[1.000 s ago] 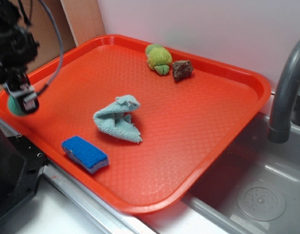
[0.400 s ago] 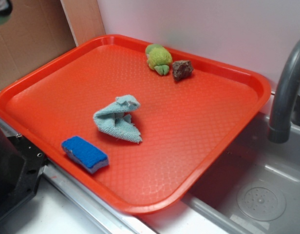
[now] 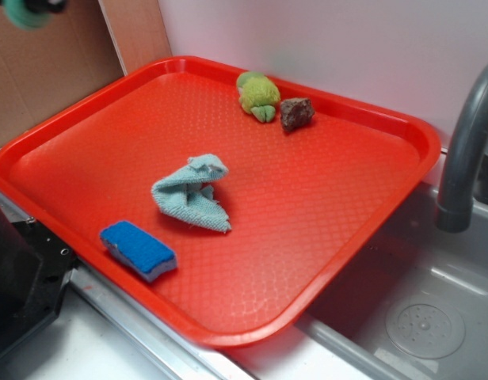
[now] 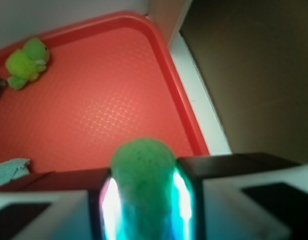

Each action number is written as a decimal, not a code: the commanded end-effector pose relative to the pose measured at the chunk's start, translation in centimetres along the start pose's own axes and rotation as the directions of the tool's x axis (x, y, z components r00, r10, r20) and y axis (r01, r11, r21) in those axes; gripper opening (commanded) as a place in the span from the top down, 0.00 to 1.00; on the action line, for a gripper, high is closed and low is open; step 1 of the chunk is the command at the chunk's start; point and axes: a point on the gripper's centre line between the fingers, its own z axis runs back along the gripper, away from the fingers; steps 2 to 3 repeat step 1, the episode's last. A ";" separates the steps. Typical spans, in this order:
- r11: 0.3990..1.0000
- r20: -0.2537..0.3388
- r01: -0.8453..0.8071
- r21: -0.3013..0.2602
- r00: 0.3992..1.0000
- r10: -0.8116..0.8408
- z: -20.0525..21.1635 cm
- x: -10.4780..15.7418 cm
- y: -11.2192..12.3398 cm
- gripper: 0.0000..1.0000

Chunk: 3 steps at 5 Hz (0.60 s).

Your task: Grab the green ball.

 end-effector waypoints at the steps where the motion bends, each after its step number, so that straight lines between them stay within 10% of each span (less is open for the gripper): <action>1: 0.996 0.039 0.082 -0.021 0.996 -0.081 -0.1 -1.1 -1.0 1.00; 3: 0.996 0.039 0.082 -0.021 0.996 -0.081 -0.1 -1.1 -1.0 1.00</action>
